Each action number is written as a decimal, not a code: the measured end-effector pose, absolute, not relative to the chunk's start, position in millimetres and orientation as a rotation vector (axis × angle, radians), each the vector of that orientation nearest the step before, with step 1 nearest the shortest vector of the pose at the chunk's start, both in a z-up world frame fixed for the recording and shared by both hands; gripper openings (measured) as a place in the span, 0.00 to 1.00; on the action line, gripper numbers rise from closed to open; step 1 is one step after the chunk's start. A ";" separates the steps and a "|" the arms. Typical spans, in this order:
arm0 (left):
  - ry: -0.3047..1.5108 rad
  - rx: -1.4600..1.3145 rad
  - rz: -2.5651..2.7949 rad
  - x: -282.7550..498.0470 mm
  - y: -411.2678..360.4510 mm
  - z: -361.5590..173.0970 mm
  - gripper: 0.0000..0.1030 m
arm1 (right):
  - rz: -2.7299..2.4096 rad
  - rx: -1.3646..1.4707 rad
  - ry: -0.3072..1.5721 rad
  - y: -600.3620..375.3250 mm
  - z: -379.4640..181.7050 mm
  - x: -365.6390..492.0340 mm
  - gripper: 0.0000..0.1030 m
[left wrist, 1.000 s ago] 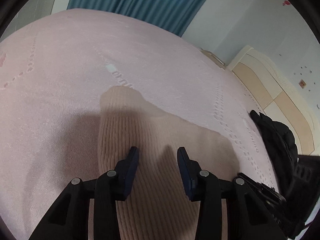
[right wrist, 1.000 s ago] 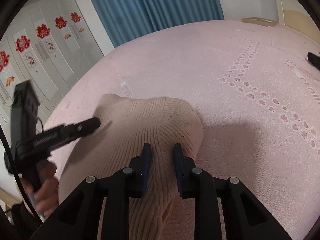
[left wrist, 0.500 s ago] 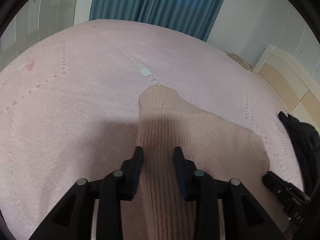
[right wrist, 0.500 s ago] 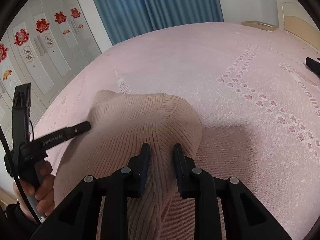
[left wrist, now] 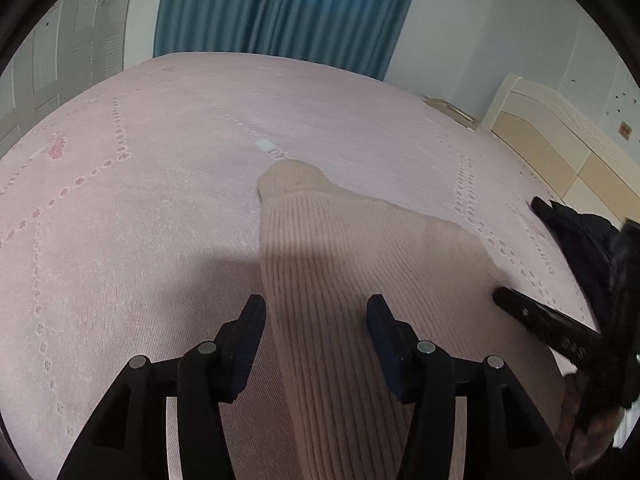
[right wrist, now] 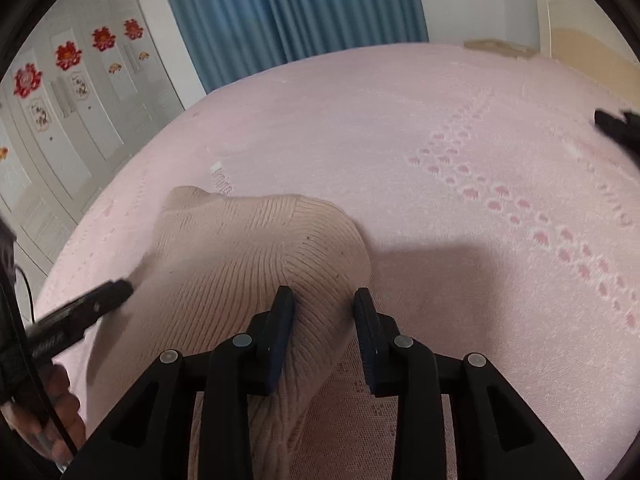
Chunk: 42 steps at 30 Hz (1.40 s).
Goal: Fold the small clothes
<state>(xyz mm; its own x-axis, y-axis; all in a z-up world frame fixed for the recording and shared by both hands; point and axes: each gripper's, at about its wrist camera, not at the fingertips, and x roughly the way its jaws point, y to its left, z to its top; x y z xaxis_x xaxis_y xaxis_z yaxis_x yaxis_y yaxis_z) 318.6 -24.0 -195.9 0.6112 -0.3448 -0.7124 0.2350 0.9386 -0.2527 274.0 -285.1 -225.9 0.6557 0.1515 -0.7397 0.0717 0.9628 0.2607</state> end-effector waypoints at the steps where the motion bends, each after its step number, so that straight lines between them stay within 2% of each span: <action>1: 0.855 -0.141 -0.349 312.4 -23.8 -195.0 0.50 | 0.049 0.296 0.862 -287.5 -226.4 274.0 0.29; 14: 0.870 -0.118 -0.360 238.4 -23.1 -194.2 0.57 | 0.146 0.389 0.756 -301.0 -200.7 241.0 0.29; 18: 0.839 -0.081 -0.359 248.2 -28.0 -192.7 0.59 | 0.188 0.253 0.727 -272.9 -192.3 234.2 0.29; 25: 0.870 -0.109 -0.358 265.1 -33.8 -199.2 0.65 | 0.112 0.036 0.807 -242.4 -213.9 242.4 0.29; 35: 0.859 -0.202 -0.329 277.6 -25.9 -202.8 0.66 | 0.117 0.157 0.872 -264.0 -224.4 254.5 0.43; 42: 0.889 -0.194 -0.295 294.1 -30.4 -212.5 0.67 | 0.125 0.181 0.883 -268.0 -227.0 255.2 0.44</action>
<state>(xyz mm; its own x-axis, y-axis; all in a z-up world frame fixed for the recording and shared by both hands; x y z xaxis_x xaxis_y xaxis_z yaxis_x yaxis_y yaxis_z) 294.1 -30.4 -212.5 0.5941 -0.3316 -0.7329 0.1720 0.9424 -0.2869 255.2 -268.0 -227.0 0.6293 0.1826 -0.7554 -0.0337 0.9775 0.2082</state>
